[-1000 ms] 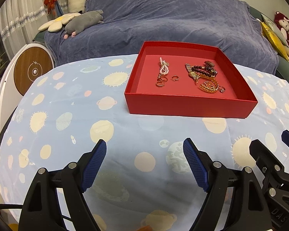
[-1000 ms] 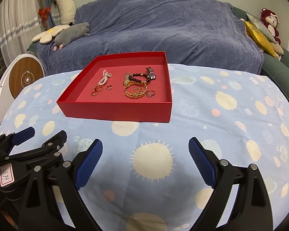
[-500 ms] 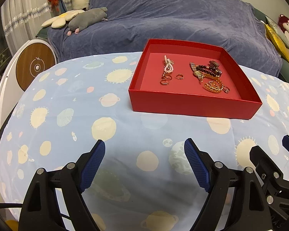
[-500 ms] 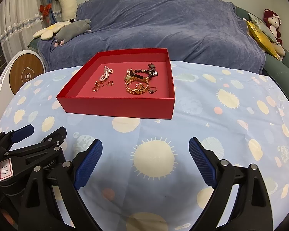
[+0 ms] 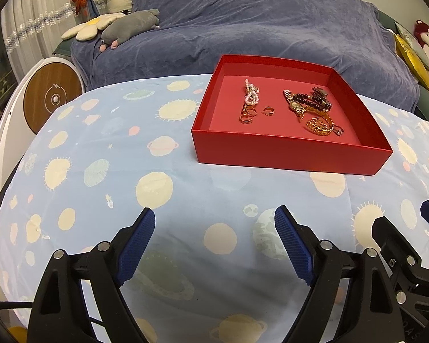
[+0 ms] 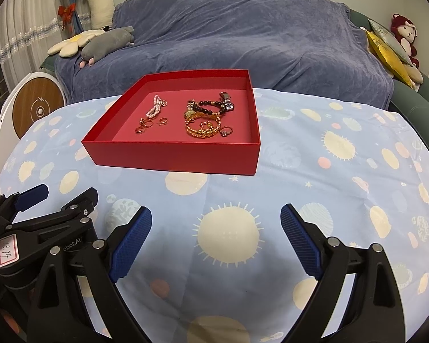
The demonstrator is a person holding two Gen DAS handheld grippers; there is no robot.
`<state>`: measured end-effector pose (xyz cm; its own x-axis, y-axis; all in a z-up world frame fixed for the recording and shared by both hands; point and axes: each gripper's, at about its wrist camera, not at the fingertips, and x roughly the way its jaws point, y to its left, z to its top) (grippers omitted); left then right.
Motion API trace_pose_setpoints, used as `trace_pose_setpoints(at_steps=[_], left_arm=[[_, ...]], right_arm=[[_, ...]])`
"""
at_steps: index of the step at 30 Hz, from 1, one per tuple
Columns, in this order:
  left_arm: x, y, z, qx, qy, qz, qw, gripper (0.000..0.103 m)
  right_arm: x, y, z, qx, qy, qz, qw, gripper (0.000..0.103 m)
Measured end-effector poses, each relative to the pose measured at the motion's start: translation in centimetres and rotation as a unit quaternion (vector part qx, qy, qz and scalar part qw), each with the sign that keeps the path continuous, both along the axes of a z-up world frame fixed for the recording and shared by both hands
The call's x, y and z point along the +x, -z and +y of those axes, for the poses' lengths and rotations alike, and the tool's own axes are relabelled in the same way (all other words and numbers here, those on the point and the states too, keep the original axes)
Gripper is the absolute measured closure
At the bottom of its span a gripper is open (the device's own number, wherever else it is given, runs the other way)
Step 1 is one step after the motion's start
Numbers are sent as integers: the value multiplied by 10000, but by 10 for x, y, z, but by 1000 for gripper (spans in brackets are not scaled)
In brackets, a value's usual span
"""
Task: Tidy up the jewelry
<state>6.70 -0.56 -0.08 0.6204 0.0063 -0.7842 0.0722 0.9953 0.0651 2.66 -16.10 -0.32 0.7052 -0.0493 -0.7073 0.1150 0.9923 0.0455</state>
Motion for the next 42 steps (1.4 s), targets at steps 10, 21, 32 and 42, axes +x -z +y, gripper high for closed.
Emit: trace_pose_setpoints(at_steps=[10,21,32,42], left_arm=[[-1,-1,0,62,-40,-70,9999,20],[-1,1,0,146,-71,-64,9998,20],[-2,1,0,182,-71,-82,9998,20],[-2,1,0,178,-74,-68,9998,20]], right_arm=[[0,0,0,-5,-3,1,10000,14],[1,3,1,-14,2,24,10000,14],[1,5,2,-17,0,28,10000,14],[0,6,3,-13,5,37,10000,14]])
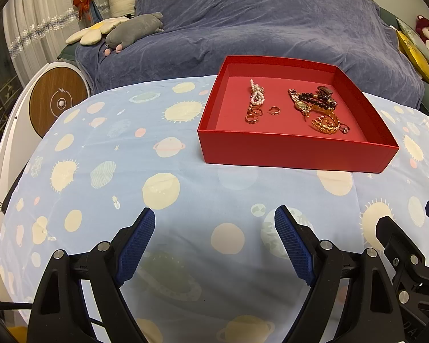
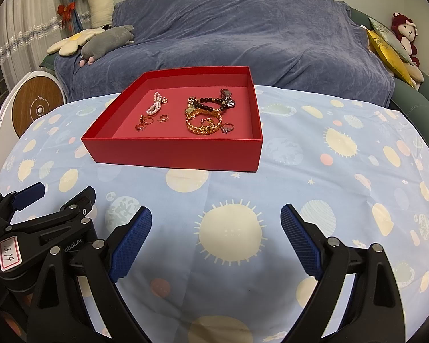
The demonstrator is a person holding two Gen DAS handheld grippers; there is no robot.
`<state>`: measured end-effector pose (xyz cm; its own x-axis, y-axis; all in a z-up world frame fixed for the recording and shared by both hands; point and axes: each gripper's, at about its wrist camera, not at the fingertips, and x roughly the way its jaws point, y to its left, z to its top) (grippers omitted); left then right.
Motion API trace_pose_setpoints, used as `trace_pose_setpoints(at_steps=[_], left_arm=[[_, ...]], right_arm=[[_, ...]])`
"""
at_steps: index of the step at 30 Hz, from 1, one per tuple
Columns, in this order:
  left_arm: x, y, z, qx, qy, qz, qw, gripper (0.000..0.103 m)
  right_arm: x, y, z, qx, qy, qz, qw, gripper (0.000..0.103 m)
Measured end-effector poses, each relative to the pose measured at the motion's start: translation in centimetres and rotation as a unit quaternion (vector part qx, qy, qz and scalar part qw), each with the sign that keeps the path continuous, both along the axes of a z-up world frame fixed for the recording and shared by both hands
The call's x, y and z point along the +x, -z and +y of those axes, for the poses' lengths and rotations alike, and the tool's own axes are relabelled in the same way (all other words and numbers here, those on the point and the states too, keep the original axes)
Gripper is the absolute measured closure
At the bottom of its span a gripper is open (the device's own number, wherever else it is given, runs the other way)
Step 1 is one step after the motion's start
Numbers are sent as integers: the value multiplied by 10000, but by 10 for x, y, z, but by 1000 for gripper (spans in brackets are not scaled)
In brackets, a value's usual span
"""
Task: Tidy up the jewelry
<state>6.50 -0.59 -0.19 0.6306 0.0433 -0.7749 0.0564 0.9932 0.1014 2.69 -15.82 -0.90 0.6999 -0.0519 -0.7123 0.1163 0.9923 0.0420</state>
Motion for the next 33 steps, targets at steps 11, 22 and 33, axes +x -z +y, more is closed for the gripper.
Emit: trace_pose_setpoints(at_steps=[11,22,33], left_arm=[[0,2,3,5,11,-20,10000,20],[0,1,0,16,56,-51,10000,20],[0,0,0,-57,56,10,10000,20]], right_arm=[[0,1,1,-4,18,-7,10000,14],[0,2,1,7,21,-8,10000,14],[-1,2,-1,44,52,-7,10000,14]])
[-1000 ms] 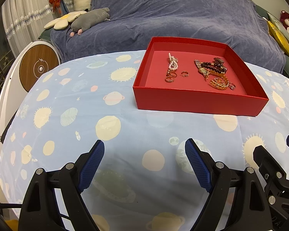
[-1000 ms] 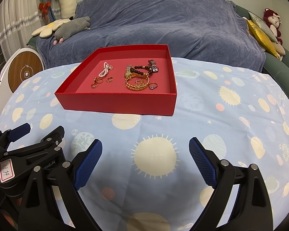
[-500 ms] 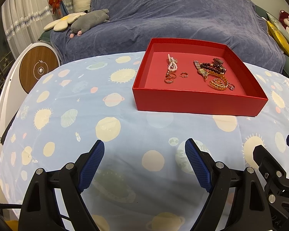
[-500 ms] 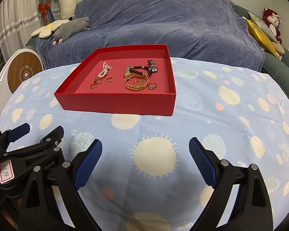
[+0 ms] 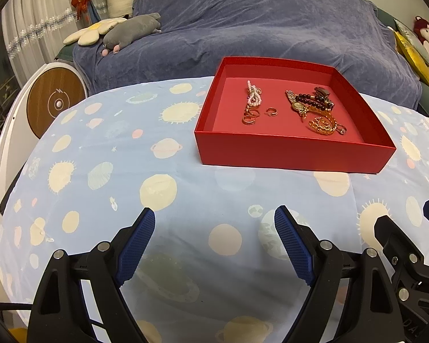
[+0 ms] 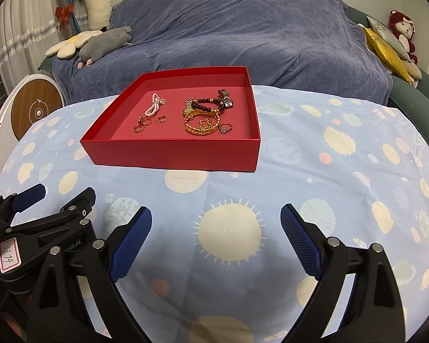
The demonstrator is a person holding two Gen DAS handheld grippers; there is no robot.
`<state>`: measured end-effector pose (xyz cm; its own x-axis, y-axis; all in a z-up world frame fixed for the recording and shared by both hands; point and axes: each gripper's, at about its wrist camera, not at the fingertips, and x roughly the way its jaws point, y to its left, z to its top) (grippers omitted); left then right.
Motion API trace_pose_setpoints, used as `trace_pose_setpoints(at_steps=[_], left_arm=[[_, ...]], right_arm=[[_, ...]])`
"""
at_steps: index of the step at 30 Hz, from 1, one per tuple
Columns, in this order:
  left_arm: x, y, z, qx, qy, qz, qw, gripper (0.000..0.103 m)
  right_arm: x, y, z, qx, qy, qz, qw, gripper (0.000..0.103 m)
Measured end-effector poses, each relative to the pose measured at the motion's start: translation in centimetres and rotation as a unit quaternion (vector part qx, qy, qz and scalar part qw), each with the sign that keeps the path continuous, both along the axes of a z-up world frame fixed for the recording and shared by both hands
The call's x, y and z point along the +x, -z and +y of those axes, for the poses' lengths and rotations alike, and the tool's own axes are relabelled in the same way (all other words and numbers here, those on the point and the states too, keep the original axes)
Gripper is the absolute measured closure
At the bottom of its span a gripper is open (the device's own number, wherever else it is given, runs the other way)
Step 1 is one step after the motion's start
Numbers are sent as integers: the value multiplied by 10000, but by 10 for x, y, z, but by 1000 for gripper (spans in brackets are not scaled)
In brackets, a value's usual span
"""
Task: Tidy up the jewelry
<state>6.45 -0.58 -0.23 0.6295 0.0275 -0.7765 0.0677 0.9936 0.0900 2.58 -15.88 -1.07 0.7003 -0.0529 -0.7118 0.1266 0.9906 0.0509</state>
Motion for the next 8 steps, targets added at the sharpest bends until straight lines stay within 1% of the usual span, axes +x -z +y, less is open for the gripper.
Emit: trace_pose_setpoints(at_steps=[6,8], left_arm=[[2,2,1,-14,-56,68,10000,20],[2,3,2,-18,-34,84,10000,20]], right_arm=[[-1,0,2,-45,-6,17,10000,14],[-1,-1,2,-48,10,16,10000,12]])
